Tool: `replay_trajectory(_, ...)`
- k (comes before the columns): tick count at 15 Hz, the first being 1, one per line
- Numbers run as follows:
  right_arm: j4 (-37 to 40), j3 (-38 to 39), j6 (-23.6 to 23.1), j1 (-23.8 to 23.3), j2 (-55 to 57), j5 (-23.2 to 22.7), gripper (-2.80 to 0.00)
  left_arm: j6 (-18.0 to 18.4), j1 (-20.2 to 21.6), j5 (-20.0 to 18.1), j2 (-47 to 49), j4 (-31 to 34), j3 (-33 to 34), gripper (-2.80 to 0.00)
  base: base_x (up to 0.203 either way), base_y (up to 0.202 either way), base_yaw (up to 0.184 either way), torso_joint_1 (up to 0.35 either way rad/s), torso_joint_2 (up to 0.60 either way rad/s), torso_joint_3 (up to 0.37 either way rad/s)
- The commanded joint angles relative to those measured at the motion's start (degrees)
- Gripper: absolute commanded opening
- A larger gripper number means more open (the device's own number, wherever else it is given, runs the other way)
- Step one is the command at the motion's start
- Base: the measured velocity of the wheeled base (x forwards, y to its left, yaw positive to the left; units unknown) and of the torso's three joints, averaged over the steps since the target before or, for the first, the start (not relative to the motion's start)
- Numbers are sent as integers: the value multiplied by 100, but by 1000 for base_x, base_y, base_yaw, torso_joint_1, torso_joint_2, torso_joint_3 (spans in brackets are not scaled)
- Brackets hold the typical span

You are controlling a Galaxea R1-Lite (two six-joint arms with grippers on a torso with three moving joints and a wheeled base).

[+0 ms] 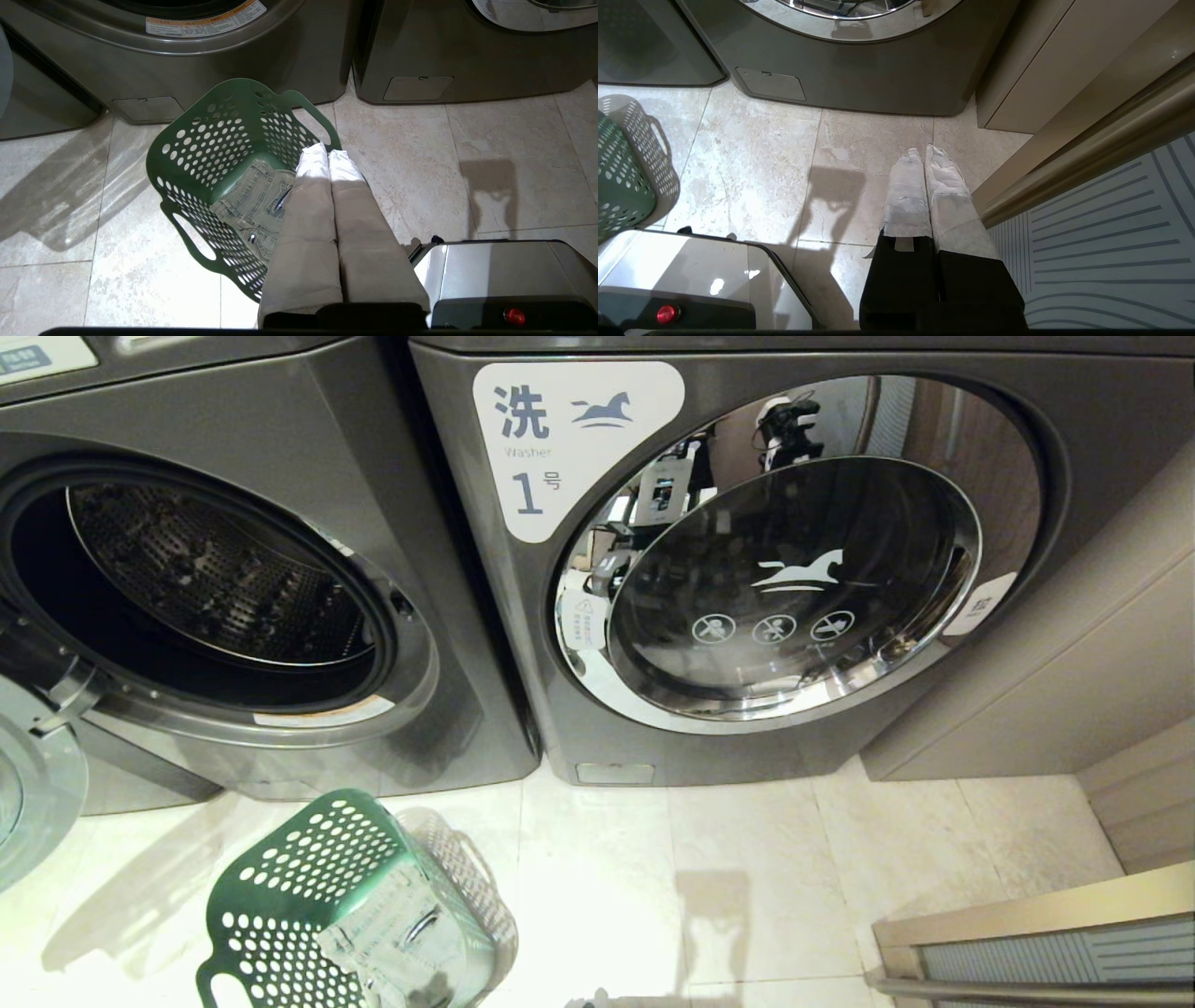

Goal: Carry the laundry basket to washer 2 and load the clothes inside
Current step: Open the lid of the washing machine

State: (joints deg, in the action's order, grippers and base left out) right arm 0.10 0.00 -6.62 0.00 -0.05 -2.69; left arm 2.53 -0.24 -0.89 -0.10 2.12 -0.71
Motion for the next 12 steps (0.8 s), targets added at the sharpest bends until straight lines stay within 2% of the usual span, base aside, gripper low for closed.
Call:
replay_trajectory(1,-1,0,-6,-1,5,-3,-280,14,-2,1,10,-1,9,-280,0,0,0,0,0,0)
replay_trajectory(12,-1,0,-13,0,5,-12,-280,28,-2,1,10,-1,0,-280,0,0,0,0,0,0)
